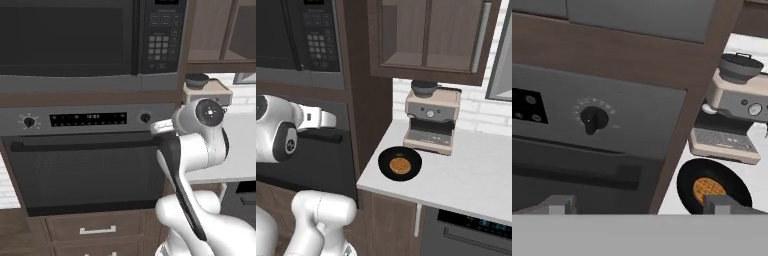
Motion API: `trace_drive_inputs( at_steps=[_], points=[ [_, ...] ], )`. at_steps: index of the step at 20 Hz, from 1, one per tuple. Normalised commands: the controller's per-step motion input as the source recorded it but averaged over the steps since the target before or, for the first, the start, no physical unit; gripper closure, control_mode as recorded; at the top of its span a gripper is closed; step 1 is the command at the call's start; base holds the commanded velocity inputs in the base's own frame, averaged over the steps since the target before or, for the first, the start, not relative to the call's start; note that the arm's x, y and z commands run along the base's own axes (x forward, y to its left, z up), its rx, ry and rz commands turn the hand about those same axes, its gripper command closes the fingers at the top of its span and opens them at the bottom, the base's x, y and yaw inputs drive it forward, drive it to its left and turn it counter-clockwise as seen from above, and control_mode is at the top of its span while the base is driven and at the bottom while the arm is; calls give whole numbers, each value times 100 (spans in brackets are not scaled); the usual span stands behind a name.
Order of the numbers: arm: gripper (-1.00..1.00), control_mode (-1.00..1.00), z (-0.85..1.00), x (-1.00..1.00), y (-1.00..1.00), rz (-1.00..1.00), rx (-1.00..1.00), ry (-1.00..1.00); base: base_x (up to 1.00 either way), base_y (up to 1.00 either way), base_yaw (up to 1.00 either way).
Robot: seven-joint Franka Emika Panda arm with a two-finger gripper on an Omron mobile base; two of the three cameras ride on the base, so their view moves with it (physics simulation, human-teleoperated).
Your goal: Open the microwave, place the bowl with waffle inside the microwave, then close the microwave door and turn it on.
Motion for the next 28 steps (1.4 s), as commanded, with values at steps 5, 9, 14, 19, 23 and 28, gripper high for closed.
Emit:
trace_drive_inputs(
  at_steps=[5, 9, 14, 19, 23, 28],
  points=[
    [-100, -100, 77, 1, 14, 7, 0, -11, 0, 0, 0],
    [-100, -100, 74, 0, 1, 10, 1, -1, 0, 0, 0],
    [-100, -100, 64, 0, 5, 5, 2, -5, 0, 0, 0],
    [-100, -100, 32, 6, 19, 0, 1, -1, 0, 0, 0],
    [-100, -100, 15, 25, 26, 0, 0, 0, 0, 0, 0],
    [-100, -100, 11, 31, 17, 0, 2, 0, 0, 0, 0]
  ],
)
